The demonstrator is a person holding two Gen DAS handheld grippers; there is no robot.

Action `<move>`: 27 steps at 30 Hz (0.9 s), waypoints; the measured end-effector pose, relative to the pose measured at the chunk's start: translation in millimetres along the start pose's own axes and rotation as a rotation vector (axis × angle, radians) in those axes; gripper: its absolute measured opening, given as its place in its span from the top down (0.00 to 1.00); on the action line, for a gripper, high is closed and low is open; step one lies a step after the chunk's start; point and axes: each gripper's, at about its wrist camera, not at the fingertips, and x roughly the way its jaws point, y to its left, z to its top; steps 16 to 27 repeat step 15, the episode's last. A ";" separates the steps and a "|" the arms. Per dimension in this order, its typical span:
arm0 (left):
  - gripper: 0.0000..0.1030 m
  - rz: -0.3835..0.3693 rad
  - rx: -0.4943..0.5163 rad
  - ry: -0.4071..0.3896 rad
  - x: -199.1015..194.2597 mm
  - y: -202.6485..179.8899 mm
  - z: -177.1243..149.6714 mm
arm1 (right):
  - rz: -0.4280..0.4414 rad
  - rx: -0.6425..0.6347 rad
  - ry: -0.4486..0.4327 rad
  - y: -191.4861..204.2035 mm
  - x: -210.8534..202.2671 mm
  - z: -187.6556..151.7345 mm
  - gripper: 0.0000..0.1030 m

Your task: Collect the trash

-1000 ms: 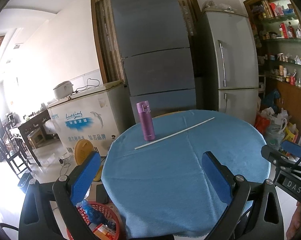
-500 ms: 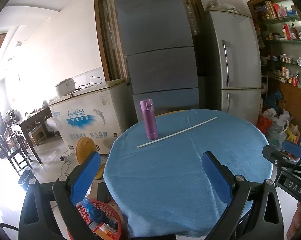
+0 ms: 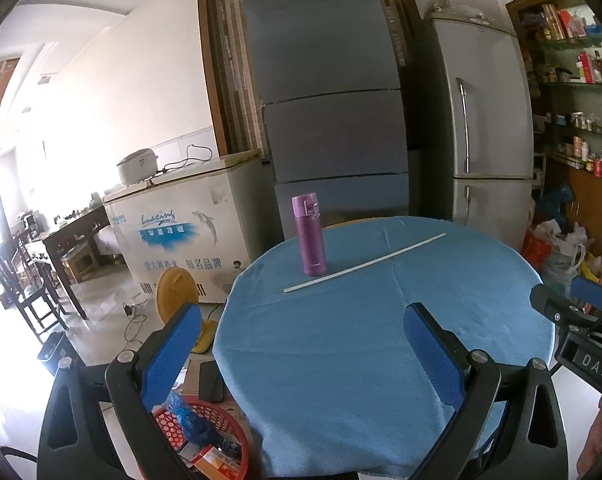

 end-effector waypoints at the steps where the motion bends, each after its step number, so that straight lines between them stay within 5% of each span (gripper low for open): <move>1: 0.02 0.002 0.002 0.003 2.4 0.2 0.0 | 0.000 0.001 0.002 0.5 1.7 0.2 0.30; 10: 0.02 0.000 0.016 0.033 30.3 -1.3 4.9 | -0.003 0.023 0.046 -4.5 35.0 7.0 0.30; 15: 0.02 -0.076 0.025 0.098 76.1 -11.7 1.8 | -0.054 0.057 0.101 -23.7 82.0 5.3 0.30; 27: 0.02 -0.076 0.025 0.098 76.1 -11.7 1.8 | -0.054 0.057 0.101 -23.7 82.0 5.3 0.30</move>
